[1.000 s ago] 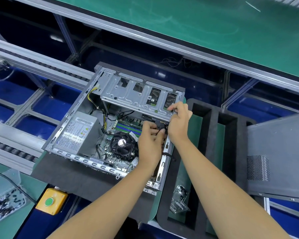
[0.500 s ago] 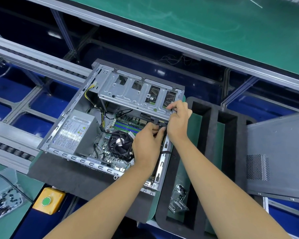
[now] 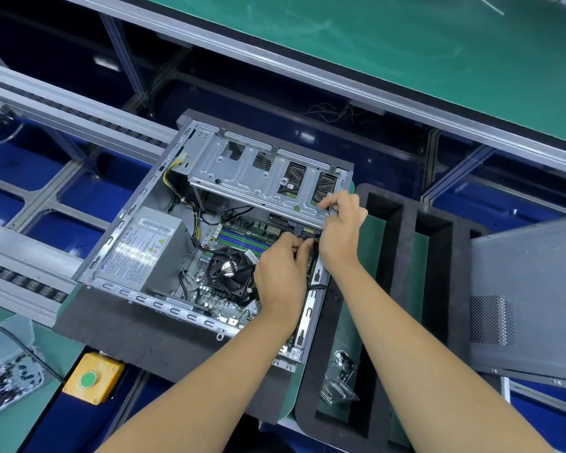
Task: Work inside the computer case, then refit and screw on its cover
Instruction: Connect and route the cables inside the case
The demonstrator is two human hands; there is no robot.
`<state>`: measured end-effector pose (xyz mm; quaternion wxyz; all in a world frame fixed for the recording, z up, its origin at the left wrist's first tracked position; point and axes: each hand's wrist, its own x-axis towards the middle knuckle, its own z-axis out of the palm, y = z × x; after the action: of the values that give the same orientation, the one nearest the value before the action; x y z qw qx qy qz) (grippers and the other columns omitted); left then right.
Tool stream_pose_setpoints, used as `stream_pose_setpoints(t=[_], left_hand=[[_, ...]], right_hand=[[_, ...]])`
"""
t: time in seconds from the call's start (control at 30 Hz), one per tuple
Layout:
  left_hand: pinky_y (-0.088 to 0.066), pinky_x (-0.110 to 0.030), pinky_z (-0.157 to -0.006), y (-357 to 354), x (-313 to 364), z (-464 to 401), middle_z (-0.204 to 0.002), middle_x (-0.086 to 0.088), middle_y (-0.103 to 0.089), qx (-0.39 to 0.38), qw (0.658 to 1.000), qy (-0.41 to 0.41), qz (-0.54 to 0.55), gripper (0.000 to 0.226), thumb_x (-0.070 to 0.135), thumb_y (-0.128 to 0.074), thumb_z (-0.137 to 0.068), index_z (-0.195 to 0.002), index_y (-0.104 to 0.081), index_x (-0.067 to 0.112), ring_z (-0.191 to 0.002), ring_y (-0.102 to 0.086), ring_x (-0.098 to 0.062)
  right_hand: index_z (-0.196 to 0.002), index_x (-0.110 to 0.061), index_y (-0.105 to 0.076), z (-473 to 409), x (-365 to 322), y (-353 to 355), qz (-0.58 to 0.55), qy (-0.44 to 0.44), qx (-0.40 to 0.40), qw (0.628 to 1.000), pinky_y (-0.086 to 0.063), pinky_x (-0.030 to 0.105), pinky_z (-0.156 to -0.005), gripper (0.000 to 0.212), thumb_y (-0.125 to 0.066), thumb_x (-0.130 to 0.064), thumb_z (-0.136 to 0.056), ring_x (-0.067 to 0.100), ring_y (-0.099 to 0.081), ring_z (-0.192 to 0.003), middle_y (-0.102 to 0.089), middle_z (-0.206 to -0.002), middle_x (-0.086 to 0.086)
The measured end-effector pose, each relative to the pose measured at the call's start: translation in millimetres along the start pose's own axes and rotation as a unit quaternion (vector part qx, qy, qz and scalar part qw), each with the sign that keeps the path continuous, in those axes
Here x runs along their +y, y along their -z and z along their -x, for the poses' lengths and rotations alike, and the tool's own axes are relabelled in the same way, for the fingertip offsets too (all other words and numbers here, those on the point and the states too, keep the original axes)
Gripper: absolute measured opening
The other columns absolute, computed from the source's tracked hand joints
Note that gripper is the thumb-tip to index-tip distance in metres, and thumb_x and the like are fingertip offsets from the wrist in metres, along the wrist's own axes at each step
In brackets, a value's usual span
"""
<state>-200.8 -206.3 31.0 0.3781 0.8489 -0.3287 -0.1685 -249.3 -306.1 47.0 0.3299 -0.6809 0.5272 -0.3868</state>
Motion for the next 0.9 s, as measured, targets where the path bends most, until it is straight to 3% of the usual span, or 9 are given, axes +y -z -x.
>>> stream_pose_setpoints(t=[0.1,0.27,0.53,0.63,0.73,0.9], left_hand=[[-0.035,-0.023,-0.044,1.3,2.0,0.7,-0.063,0.019,-0.054,0.005,1.0,-0.003,-0.003,0.023,0.045,-0.061,-0.099,-0.083,-0.056,0.03,-0.053,-0.05,0.003],[-0.054,-0.035,-0.053,0.0,2.2,-0.7,-0.07,0.016,-0.064,-0.001,1.0,0.015,0.021,0.023,0.047,-0.062,-0.098,-0.088,-0.064,0.027,-0.06,-0.06,-0.004],[-0.055,-0.034,-0.057,0.0,0.9,0.6,-0.073,0.017,-0.064,0.005,0.999,0.002,0.05,0.015,0.042,-0.065,-0.098,-0.089,-0.061,0.029,-0.064,-0.062,-0.002],[-0.056,-0.035,-0.06,0.4,0.9,0.8,-0.08,0.017,-0.069,-0.006,0.998,-0.011,0.067,0.005,0.037,-0.065,-0.098,-0.101,-0.062,0.034,-0.067,-0.064,-0.002],[-0.058,-0.034,-0.065,0.3,0.4,0.2,-0.087,0.018,-0.074,-0.016,0.997,-0.019,0.071,0.014,0.037,-0.066,-0.097,-0.11,-0.07,0.039,-0.072,-0.067,-0.001],[-0.057,-0.035,-0.058,0.0,-0.3,-3.2,-0.084,0.019,-0.074,-0.011,0.997,-0.003,0.08,0.014,0.044,-0.072,-0.091,-0.103,-0.074,0.037,-0.066,-0.067,-0.001]], right_hand=[[-0.089,-0.009,-0.063,-0.5,1.2,-0.6,-0.002,0.001,-0.002,1.0,-0.027,0.015,-0.077,0.05,-0.029,0.023,-0.071,0.019,-0.035,-0.096,-0.044,-0.091,-0.007],[-0.089,-0.007,-0.064,-0.8,1.4,-1.2,0.002,0.003,0.001,1.0,-0.026,0.012,-0.076,0.049,-0.029,0.022,-0.071,0.019,-0.035,-0.096,-0.046,-0.091,-0.005],[-0.089,-0.006,-0.064,0.4,1.4,-1.3,0.003,0.006,-0.001,1.0,-0.026,0.01,-0.076,0.048,-0.029,0.022,-0.071,0.018,-0.035,-0.096,-0.046,-0.091,-0.005],[-0.089,-0.005,-0.064,0.5,0.5,-0.8,0.005,0.008,-0.001,1.0,-0.025,0.009,-0.076,0.048,-0.029,0.022,-0.071,0.018,-0.035,-0.095,-0.046,-0.091,-0.005],[-0.089,-0.005,-0.064,0.5,-0.4,-0.4,0.005,0.002,-0.003,1.0,-0.026,0.01,-0.076,0.047,-0.029,0.022,-0.071,0.018,-0.035,-0.095,-0.047,-0.092,-0.001],[-0.087,-0.006,-0.064,0.4,-0.8,-0.6,0.006,0.002,0.003,1.0,-0.027,0.012,-0.077,0.048,-0.029,0.022,-0.071,0.018,-0.035,-0.095,-0.047,-0.091,-0.002]])
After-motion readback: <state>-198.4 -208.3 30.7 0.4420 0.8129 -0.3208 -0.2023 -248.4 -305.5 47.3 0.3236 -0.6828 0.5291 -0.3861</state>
